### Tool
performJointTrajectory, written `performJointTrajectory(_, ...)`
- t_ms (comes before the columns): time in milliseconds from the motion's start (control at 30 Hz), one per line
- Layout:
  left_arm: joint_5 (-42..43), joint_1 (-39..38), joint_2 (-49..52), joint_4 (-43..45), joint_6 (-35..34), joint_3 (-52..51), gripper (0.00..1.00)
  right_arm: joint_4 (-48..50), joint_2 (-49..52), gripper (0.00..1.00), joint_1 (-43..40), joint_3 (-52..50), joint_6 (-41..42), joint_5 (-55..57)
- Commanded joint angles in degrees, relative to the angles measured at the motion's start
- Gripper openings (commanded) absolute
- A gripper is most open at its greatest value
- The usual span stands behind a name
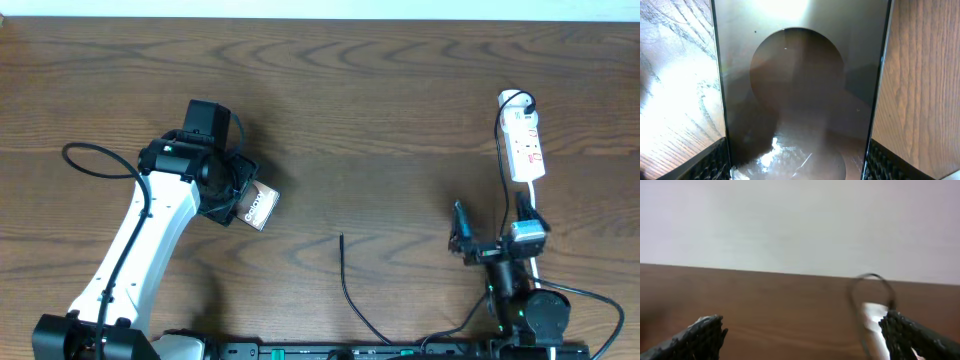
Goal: Plug charger to phone and switch on socket
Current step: 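Move the right gripper to the phone and grasp its edge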
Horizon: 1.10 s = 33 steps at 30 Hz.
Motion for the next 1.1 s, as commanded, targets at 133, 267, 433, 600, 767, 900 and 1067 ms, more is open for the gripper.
performJointTrajectory(133,-1.01,-0.13,-0.81,-0.09,0.98,0.20,0.07,-4.50,5.77,0.99,-0.24,11.43,8.48,-12.81)
performJointTrajectory(267,-1.01,-0.13,-0.81,-0.09,0.96,0.20,0.07,-11.45,21.16,0.99,-0.24,24.57,4.90,-20.35)
performJointTrajectory(433,-1.01,-0.13,-0.81,-0.09,0.96,0.20,0.07,-25.11,49.57,0.99,-0.24,43.36,4.83,-32.46)
performJointTrajectory(600,-1.01,-0.13,-0.81,-0.09,0.96,0.20,0.07,-26.29,74.14,0.99,-0.02,55.15,8.24,-58.18)
performJointTrajectory(767,-1.01,-0.13,-0.81,-0.09,0.76,0.20,0.08,-13.94,91.14,0.99,0.96,56.52,25.22,-69.81)
performJointTrajectory(900,-1.01,-0.13,-0.81,-0.04,0.76,0.20,0.08,-6.40,98.57,0.96,4.09,56.52,25.90,-76.43)
performJointTrajectory(1067,-1.05,-0.13,-0.81,0.17,-1.81,0.20,0.08,-5.64,103.08,0.93,10.69,56.52,25.90,-71.08)
